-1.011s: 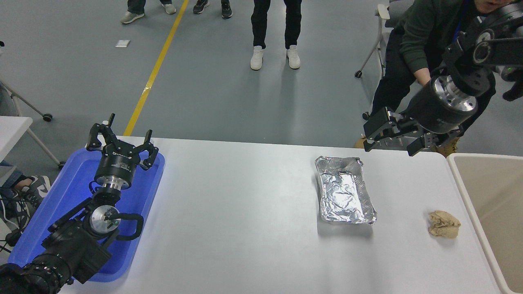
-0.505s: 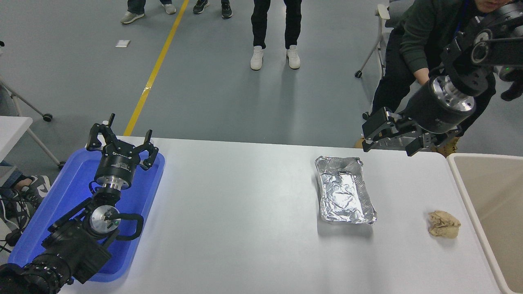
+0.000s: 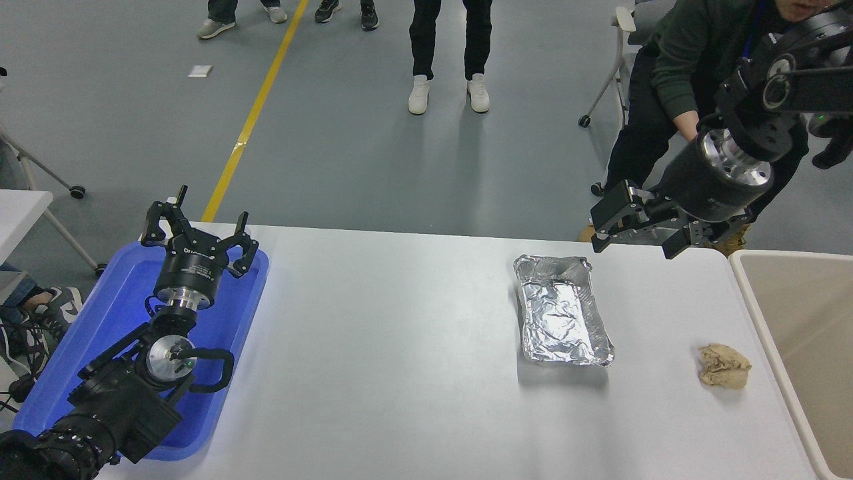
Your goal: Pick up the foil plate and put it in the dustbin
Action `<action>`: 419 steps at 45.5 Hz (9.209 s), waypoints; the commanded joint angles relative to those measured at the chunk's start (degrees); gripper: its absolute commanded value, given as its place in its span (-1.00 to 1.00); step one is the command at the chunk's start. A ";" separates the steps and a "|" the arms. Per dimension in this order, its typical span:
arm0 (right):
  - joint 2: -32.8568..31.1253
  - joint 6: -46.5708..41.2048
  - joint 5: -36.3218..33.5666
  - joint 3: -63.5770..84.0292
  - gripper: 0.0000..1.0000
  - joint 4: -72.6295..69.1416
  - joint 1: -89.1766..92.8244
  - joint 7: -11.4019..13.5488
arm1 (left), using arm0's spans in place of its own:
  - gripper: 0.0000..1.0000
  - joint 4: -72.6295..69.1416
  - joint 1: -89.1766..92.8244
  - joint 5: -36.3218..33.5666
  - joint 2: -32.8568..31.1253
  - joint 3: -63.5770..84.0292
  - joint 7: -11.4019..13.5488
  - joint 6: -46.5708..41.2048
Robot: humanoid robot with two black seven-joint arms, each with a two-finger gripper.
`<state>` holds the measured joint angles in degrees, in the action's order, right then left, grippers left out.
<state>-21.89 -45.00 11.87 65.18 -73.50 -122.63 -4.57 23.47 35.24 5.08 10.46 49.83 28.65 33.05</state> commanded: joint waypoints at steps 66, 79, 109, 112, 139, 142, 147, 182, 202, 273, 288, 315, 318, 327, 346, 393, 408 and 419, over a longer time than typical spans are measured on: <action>0.01 0.00 0.09 0.30 1.00 3.63 4.50 0.00 | 1.00 0.00 0.00 -0.07 0.00 0.00 0.01 0.00; 0.18 5.89 0.26 0.30 1.00 5.74 6.78 0.00 | 1.00 0.00 0.00 -0.07 0.00 0.00 0.01 0.00; 8.79 20.12 0.00 -1.64 1.00 20.24 26.47 0.00 | 1.00 0.00 0.00 -0.07 0.00 0.00 0.01 0.00; 9.93 22.14 0.00 -1.64 1.00 21.47 28.49 0.00 | 1.00 0.00 0.00 -0.07 0.00 0.00 0.01 0.00; 15.74 35.77 0.26 -3.13 1.00 36.41 47.21 -0.09 | 1.00 0.00 0.00 -0.07 0.00 0.00 0.01 0.00; 16.18 37.26 0.35 -3.04 1.00 38.17 49.23 -0.27 | 1.00 0.00 0.00 -0.07 0.00 0.00 0.01 0.09; 16.62 38.14 0.26 -3.13 1.00 39.58 51.43 -0.44 | 1.00 0.00 0.00 -0.07 0.00 0.00 0.01 0.00; 18.37 50.80 0.44 -3.04 0.87 43.97 63.56 -0.62 | 1.00 0.00 0.00 -0.07 0.00 0.00 0.01 0.00; 18.99 51.24 3.16 -3.04 -0.66 43.53 64.44 -1.76 | 1.00 0.00 0.00 -0.07 0.00 0.00 0.01 0.00; -3.59 22.15 8.53 -2.07 -1.00 5.74 12.60 -4.66 | 1.00 0.00 0.00 -0.07 0.00 0.00 0.01 0.09; -7.82 14.24 8.61 -1.55 -1.00 2.66 2.93 -4.49 | 1.00 0.00 0.00 -0.07 0.00 0.00 0.01 0.09; -7.99 11.08 8.61 -0.93 -1.00 2.22 -1.47 -4.49 | 1.00 0.00 0.00 0.02 0.00 0.00 0.01 0.00; -8.08 11.08 8.61 -0.93 -1.00 2.22 -1.39 -4.49 | 1.00 0.00 0.00 0.02 0.00 0.00 0.01 0.00; -9.39 11.78 8.70 -0.67 -1.00 2.93 -0.42 -4.31 | 1.00 0.00 0.00 0.02 0.00 0.00 0.01 0.00; -21.26 14.15 8.70 -1.99 -1.00 13.90 10.47 -4.31 | 1.00 0.00 0.00 -0.07 0.00 0.00 0.01 0.00; -22.15 39.02 -7.99 -15.43 -1.00 52.14 66.45 2.02 | 1.00 0.00 0.00 -0.07 0.00 0.00 0.01 0.09; -18.63 45.79 -9.58 -26.06 -1.00 52.32 78.94 2.98 | 1.00 0.00 0.09 -0.07 0.00 0.00 0.01 0.00; -17.40 48.16 -9.58 -30.64 -1.00 52.32 82.28 4.57 | 1.00 0.00 0.00 -0.07 0.00 0.00 0.01 0.00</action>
<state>-40.82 0.05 2.78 39.54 -21.45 -45.29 -1.33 23.47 35.25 5.03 10.46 49.83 28.65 33.05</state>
